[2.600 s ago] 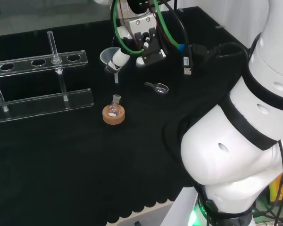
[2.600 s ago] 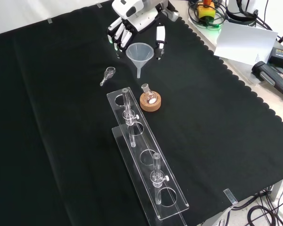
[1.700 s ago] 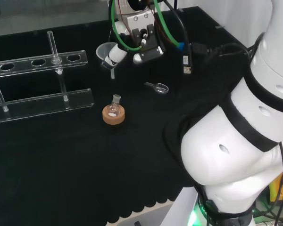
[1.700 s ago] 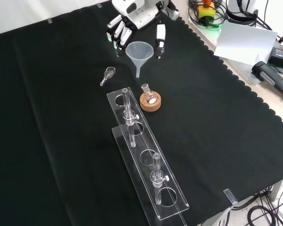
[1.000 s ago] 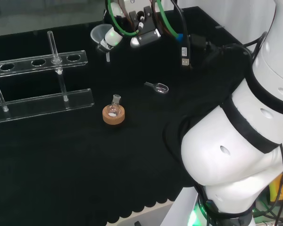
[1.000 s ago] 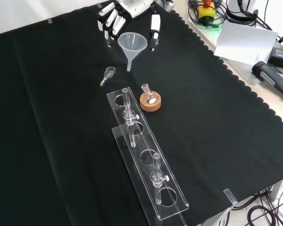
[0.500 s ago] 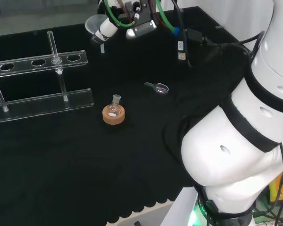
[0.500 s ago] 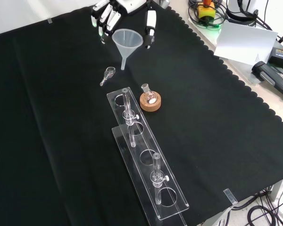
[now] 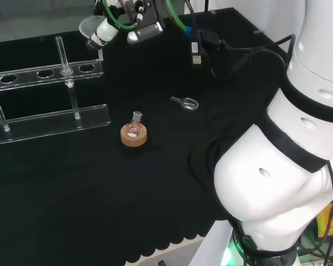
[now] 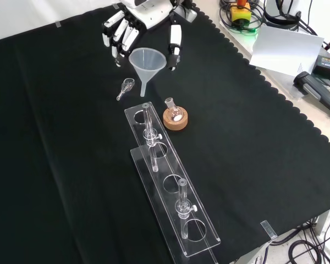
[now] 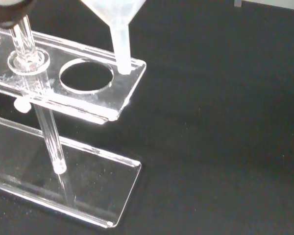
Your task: Put the funnel back on the funnel stand.
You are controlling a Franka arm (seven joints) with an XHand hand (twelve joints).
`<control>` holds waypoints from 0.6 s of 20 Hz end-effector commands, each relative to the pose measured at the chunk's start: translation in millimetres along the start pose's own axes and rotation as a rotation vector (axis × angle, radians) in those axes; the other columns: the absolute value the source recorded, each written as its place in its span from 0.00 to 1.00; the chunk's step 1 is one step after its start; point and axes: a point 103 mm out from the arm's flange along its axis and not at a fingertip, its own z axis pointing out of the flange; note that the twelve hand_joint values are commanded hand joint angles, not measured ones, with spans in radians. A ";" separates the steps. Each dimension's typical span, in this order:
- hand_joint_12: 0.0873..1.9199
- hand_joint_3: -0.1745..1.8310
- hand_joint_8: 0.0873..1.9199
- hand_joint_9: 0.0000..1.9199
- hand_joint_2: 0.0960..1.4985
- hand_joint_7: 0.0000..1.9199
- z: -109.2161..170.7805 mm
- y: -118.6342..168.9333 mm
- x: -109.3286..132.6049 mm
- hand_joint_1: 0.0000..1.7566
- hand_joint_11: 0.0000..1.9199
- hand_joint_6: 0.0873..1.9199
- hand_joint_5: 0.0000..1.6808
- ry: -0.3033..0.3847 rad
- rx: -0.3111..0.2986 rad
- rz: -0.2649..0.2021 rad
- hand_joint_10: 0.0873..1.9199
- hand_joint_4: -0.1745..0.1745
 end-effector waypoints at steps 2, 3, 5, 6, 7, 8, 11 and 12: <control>0.61 0.12 0.09 0.29 0.45 0.52 -2.5 22.8 9.0 0.43 0.00 0.00 0.45 0.016 -0.002 -0.018 0.27 0.58; 0.61 0.12 0.09 0.29 0.45 0.52 -2.5 25.9 10.2 0.43 0.00 0.00 0.45 0.026 -0.003 -0.024 0.27 0.58; 0.61 0.12 0.09 0.29 0.45 0.53 -1.8 30.1 12.6 0.43 0.00 0.00 0.45 0.028 -0.004 -0.033 0.27 0.58; 0.61 0.12 0.09 0.29 0.45 0.53 -0.1 33.6 14.0 0.43 0.00 0.00 0.45 0.032 0.000 -0.039 0.27 0.58; 0.61 0.12 0.09 0.29 0.45 0.53 1.4 36.8 15.8 0.43 0.00 0.00 0.45 0.034 0.003 -0.043 0.26 0.58; 0.61 0.12 0.09 0.29 0.45 0.53 2.4 38.7 16.6 0.43 0.00 0.00 0.45 0.038 0.005 -0.045 0.26 0.58; 0.61 0.12 0.09 0.29 0.45 0.53 6.3 44.1 21.0 0.43 0.00 0.00 0.45 0.030 0.012 -0.053 0.26 0.58; 0.61 0.12 0.08 0.29 0.45 0.53 7.5 45.0 21.7 0.43 0.00 0.00 0.45 0.033 0.015 -0.053 0.26 0.58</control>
